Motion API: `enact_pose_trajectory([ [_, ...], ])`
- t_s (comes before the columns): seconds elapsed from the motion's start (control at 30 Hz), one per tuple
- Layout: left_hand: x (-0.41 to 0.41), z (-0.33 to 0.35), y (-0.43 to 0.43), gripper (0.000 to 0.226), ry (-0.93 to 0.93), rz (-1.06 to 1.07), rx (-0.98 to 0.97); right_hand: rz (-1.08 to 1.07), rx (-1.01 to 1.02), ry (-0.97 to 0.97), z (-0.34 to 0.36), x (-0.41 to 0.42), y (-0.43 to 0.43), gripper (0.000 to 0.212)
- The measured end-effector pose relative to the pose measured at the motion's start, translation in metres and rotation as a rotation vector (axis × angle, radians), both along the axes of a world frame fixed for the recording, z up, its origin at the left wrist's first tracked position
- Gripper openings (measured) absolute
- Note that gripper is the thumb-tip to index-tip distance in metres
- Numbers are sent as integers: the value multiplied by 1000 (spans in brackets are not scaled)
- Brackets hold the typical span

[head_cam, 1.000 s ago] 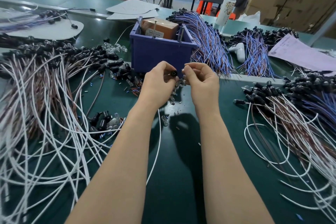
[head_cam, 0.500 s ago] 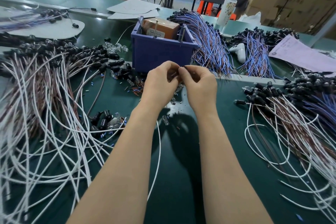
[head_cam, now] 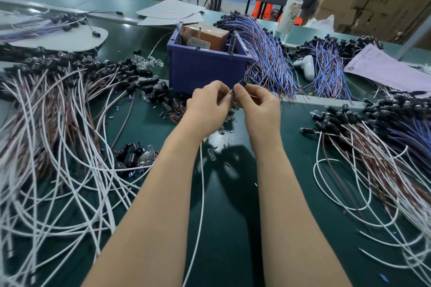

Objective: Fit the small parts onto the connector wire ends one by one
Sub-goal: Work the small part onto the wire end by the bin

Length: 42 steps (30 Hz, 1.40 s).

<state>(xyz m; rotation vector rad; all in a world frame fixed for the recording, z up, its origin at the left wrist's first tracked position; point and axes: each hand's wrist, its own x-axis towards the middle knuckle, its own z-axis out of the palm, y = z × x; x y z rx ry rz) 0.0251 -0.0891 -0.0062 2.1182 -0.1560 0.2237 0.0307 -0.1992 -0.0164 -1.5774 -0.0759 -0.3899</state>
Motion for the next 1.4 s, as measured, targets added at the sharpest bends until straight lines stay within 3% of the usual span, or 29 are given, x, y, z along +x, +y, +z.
enact_pose_trajectory([
  [0.43,3,2,4,10,91,-8,196,-95,127,57,-10,3,6,13],
  [0.57,3,0,0,9,21,98,245,-108,-47,46,-10,5,6,10],
  [0.67,2,1,-2,28,-113,42,150,-115,-153,33,-10,5,6,12],
  [0.83,1,-5,-4,20,-191,68,-48,-78,-187,-1,-8,5,5,23],
  [0.97,2,-10,-3,19,-188,66,-130,-136,-222,61,-12,7,2,19],
  [1.23,0,-6,1,14,-196,-2,-50,-157,-476,-30,-21,5,7,20],
  [1.4,-1,-1,-2,13,-187,-55,-49,-204,-514,-64,-25,6,8,14],
])
